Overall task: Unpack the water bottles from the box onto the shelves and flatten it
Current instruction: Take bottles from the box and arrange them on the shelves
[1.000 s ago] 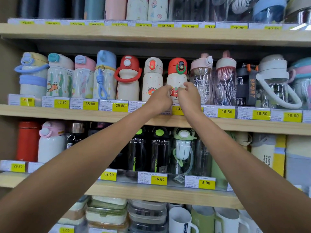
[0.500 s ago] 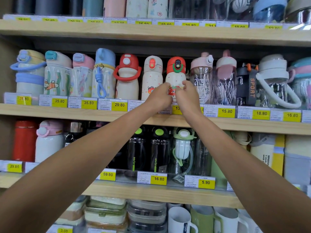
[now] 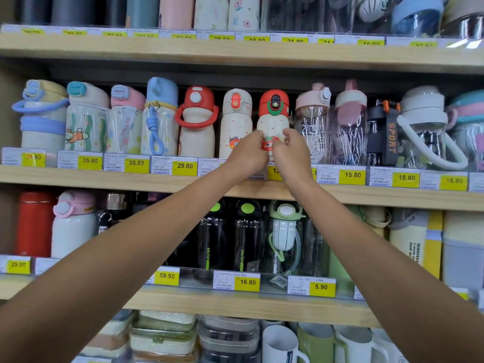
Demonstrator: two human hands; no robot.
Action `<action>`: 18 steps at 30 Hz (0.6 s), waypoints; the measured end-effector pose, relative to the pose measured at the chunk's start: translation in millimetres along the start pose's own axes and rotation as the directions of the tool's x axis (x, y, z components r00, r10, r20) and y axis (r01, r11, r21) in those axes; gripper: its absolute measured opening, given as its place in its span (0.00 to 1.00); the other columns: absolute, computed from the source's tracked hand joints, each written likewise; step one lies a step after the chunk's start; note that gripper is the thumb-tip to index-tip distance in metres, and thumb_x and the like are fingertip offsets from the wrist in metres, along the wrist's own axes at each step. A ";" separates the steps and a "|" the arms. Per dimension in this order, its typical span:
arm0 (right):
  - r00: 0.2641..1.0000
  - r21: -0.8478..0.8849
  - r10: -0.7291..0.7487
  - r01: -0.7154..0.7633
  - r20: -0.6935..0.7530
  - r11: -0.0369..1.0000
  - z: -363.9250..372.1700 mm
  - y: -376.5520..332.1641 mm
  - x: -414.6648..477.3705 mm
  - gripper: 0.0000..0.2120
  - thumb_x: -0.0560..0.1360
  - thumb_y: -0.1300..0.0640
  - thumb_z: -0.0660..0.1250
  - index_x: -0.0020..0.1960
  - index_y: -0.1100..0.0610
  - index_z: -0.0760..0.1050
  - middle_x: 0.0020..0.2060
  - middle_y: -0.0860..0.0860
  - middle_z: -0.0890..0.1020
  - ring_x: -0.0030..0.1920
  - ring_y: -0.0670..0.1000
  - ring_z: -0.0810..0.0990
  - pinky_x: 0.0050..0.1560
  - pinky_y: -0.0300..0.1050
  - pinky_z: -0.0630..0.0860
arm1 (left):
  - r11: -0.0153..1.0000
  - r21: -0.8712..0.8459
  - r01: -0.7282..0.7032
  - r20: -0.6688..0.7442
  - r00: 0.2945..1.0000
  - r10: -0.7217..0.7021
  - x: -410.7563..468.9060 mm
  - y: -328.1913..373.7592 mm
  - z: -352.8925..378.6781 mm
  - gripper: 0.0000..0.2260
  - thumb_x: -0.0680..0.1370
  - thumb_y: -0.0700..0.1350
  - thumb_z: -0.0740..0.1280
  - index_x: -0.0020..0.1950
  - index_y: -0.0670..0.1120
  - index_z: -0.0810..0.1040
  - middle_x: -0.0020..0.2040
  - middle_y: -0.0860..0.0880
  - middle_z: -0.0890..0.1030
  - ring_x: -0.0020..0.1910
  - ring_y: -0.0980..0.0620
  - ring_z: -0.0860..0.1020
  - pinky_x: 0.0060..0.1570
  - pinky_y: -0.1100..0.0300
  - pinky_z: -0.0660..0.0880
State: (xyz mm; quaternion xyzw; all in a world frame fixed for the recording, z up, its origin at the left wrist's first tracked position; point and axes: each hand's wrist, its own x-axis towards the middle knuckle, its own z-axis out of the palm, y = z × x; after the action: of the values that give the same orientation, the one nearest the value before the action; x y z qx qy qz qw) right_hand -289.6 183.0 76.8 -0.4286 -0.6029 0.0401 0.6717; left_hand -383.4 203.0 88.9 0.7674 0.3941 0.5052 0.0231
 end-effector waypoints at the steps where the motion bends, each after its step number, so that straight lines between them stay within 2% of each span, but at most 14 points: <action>1: 1.000 -0.006 -0.002 0.002 -0.012 1.000 -1.3 0.7 -0.2 0.20 0.78 0.61 0.58 0.70 0.60 0.67 0.65 0.56 0.72 0.64 0.54 0.70 0.57 0.40 0.64 | 1.000 0.010 0.008 -0.025 1.000 -0.008 -1.5 2.4 0.9 0.07 0.73 0.32 0.59 0.47 0.43 0.71 0.37 0.50 0.70 0.41 0.48 0.70 0.35 0.59 0.64; 3: 0.998 -0.017 -0.022 0.021 -0.059 1.000 -5.5 2.6 -0.4 0.19 0.77 0.62 0.58 0.67 0.60 0.70 0.63 0.55 0.74 0.62 0.53 0.72 0.57 0.41 0.66 | 1.000 0.003 0.005 -0.122 0.993 -0.004 -5.3 7.9 3.0 0.12 0.74 0.33 0.59 0.51 0.48 0.73 0.46 0.51 0.73 0.48 0.47 0.72 0.43 0.60 0.66; 5: 0.983 -0.047 -0.087 0.080 -0.159 0.996 -12.4 5.4 -0.7 0.15 0.75 0.63 0.58 0.61 0.60 0.73 0.60 0.54 0.75 0.59 0.53 0.74 0.54 0.40 0.67 | 0.998 -0.037 -0.052 -0.217 0.975 0.043 -8.0 15.3 5.5 0.18 0.75 0.33 0.58 0.64 0.44 0.71 0.61 0.46 0.72 0.59 0.47 0.73 0.53 0.61 0.67; 6: 0.969 -0.073 -0.124 0.111 -0.215 0.991 -16.9 7.2 -0.3 0.15 0.74 0.64 0.58 0.59 0.60 0.74 0.59 0.54 0.74 0.58 0.52 0.73 0.52 0.39 0.65 | 0.993 -0.078 -0.086 -0.227 0.972 0.066 -8.3 19.7 7.0 0.20 0.76 0.33 0.58 0.67 0.43 0.69 0.65 0.45 0.71 0.61 0.48 0.73 0.56 0.61 0.68; 9: 0.936 -0.165 -0.178 0.132 -0.305 0.977 -35.8 13.5 6.6 0.17 0.73 0.64 0.58 0.61 0.60 0.71 0.62 0.54 0.71 0.63 0.54 0.68 0.57 0.42 0.64 | 0.974 -0.161 -0.158 -0.163 0.978 0.132 -6.7 35.7 14.2 0.21 0.75 0.31 0.56 0.67 0.42 0.69 0.65 0.45 0.71 0.60 0.48 0.74 0.55 0.59 0.71; 12: 0.953 -0.224 -0.153 0.094 -0.260 0.970 -52.9 24.6 12.4 0.20 0.74 0.63 0.58 0.66 0.61 0.69 0.65 0.56 0.70 0.65 0.55 0.67 0.63 0.46 0.63 | 0.974 -0.165 -0.155 -0.073 0.987 0.145 -5.5 47.5 26.4 0.22 0.73 0.30 0.56 0.67 0.41 0.70 0.64 0.43 0.73 0.60 0.45 0.74 0.56 0.54 0.73; 13: 0.964 -0.237 -0.140 0.085 -0.227 0.968 -56.7 27.9 12.6 0.20 0.75 0.63 0.57 0.67 0.61 0.68 0.65 0.57 0.71 0.65 0.56 0.67 0.63 0.45 0.63 | 0.979 -0.149 -0.141 -0.045 0.990 0.136 -4.4 49.3 31.5 0.23 0.73 0.30 0.57 0.67 0.40 0.70 0.64 0.42 0.73 0.60 0.44 0.74 0.57 0.53 0.73; 15: 0.980 -0.232 -0.118 0.080 -0.158 0.969 -60.9 33.0 12.2 0.19 0.75 0.63 0.57 0.65 0.60 0.69 0.61 0.57 0.73 0.62 0.57 0.70 0.59 0.44 0.65 | 0.985 -0.117 -0.124 -0.005 0.992 0.124 -3.2 51.6 40.8 0.21 0.72 0.30 0.57 0.64 0.40 0.72 0.61 0.40 0.75 0.58 0.43 0.75 0.53 0.55 0.73; 16: 0.986 -0.225 -0.110 0.079 -0.128 0.971 -61.9 34.3 12.3 0.18 0.74 0.63 0.57 0.63 0.59 0.70 0.59 0.58 0.75 0.60 0.58 0.72 0.58 0.46 0.68 | 0.986 -0.114 -0.125 0.006 0.992 0.126 -2.9 52.6 44.4 0.19 0.72 0.31 0.58 0.61 0.39 0.74 0.58 0.39 0.76 0.56 0.42 0.75 0.50 0.55 0.73; 18: 0.992 -0.213 -0.089 0.069 -0.086 0.975 -62.3 33.7 12.3 0.16 0.74 0.63 0.57 0.61 0.59 0.71 0.56 0.59 0.76 0.57 0.59 0.74 0.56 0.50 0.71 | 0.986 -0.121 -0.117 0.015 0.993 0.120 -4.0 53.6 49.3 0.16 0.72 0.33 0.60 0.59 0.40 0.75 0.57 0.40 0.76 0.56 0.43 0.75 0.53 0.52 0.74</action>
State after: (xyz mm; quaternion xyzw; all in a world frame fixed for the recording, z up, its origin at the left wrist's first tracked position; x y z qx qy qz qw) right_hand -218.1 178.4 71.2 -0.4742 -0.5876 -0.0709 0.6518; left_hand -313.8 181.4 85.0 0.7923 0.3166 0.5197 0.0435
